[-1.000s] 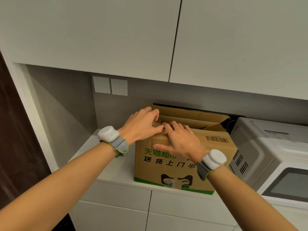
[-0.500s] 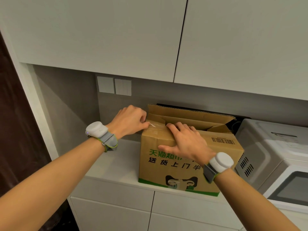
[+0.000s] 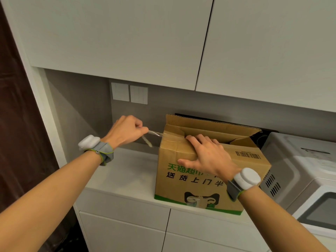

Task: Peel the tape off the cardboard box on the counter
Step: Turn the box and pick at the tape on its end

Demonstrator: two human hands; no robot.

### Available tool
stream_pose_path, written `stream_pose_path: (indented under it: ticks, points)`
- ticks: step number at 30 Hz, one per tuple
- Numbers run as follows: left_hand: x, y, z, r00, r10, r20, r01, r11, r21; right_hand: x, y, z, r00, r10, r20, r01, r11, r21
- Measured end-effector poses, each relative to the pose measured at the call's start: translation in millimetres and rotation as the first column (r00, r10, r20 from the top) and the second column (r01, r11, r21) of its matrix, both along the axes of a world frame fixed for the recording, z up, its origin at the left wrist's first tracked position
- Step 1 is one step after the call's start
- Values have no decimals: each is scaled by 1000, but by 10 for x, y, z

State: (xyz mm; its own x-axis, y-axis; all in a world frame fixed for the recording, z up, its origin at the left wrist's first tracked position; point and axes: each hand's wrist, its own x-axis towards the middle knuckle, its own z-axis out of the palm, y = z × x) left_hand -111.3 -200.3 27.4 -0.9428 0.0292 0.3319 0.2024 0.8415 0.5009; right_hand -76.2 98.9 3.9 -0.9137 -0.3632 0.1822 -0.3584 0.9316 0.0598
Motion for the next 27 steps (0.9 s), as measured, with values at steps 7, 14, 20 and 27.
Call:
stream_pose_path:
  ticks: [7,14,20,27]
  points:
    - [41,-316,199,996,24,-87,-7,981,194,6,19,35,1000,-13,10,13,1000,7]
    - [28,-73,146,978,-204,-50,209,927,312,26,27,74,999,11,48,-8,998,-66]
    - [208,328,228,874,-482,-60,470,807,358,114,77,104,994,98,-54,-111,920,-375]
    - [241,828,243,801,-578,-156,530,563,634,307,-97,120,951,182,-251,-310,530,-789]
